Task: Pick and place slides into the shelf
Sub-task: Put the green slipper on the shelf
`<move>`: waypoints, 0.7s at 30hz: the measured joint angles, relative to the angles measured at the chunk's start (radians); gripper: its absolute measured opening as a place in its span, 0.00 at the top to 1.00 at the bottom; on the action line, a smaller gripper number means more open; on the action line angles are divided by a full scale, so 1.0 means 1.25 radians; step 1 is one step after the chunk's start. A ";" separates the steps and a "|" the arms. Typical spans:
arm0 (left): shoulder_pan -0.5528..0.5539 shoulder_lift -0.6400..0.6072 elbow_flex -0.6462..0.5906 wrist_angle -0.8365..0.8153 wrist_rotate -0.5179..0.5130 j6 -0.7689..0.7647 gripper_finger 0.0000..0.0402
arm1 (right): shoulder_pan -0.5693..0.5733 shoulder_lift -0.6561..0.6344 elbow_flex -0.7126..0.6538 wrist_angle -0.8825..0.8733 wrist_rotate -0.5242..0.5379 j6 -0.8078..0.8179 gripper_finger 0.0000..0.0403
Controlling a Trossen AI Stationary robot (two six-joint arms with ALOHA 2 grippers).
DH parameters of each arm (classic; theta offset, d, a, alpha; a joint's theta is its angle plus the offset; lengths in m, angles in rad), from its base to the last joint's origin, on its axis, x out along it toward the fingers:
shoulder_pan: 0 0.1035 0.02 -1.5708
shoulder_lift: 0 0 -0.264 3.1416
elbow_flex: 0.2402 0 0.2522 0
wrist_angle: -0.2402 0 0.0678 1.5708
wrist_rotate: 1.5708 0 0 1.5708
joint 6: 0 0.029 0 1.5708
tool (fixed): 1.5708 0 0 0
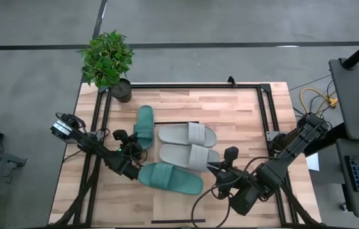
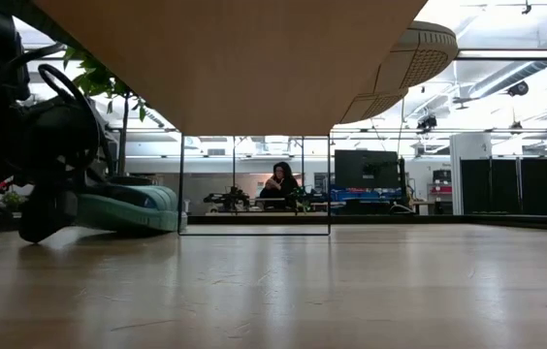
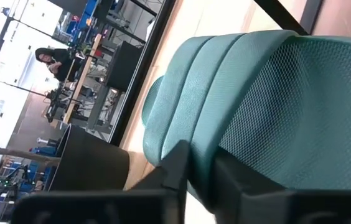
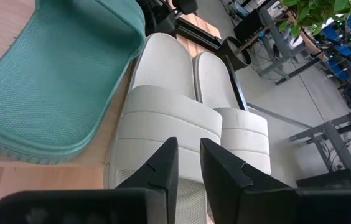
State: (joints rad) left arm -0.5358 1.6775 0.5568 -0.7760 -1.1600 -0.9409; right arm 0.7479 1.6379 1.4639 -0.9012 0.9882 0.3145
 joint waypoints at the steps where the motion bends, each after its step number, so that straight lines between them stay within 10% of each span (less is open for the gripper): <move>1: 0.000 0.000 0.000 0.000 0.002 -0.001 0.97 | 0.000 0.000 0.000 0.000 0.000 0.000 0.85; 21: -0.009 -0.141 0.000 -0.133 0.147 -0.015 1.00 | 0.000 0.000 0.000 0.000 0.000 0.000 0.85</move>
State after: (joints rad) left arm -0.5474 1.5015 0.5569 -0.9418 -0.9764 -0.9600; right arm 0.7479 1.6379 1.4635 -0.9011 0.9878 0.3145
